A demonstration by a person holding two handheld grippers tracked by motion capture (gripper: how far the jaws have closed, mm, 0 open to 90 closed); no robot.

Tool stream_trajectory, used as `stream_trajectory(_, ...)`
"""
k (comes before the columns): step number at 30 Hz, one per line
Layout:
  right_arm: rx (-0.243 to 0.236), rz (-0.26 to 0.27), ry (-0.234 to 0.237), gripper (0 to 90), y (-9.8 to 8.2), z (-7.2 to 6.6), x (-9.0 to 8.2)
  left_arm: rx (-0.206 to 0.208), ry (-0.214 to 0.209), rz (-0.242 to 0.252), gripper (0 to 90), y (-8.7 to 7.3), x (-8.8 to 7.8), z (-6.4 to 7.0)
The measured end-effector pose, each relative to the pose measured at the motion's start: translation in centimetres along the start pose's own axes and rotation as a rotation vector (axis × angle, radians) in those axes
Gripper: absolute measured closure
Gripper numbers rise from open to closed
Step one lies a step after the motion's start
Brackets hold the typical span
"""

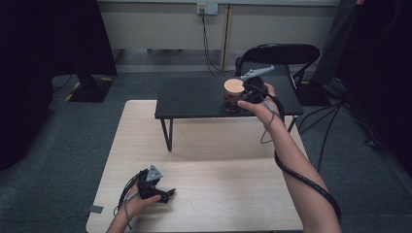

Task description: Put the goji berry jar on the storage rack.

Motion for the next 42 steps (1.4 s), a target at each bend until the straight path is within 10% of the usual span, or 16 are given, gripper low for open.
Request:
stream_trajectory(20,-0.059,0.019,0.053,0.0,-4.8,-3.2,-3.9,0.000,0.005,-0.001,0.0,0.0,0.0,0.1)
stream_trajectory(42,-0.075,0.033,0.114,0.0,-12.1,-5.2,-4.2,-0.003,0.008,-0.002,0.0,0.0,0.0,0.2)
Point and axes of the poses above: each handheld gripper's, and its own axes: x roughly forward along the jaws, y roughly out of its top, z roughly to its right, the point moved 1 cm from there along x, roughly forward along the jaws, and after that the axes turned 10 degrees about y, right-handed, at the moved point
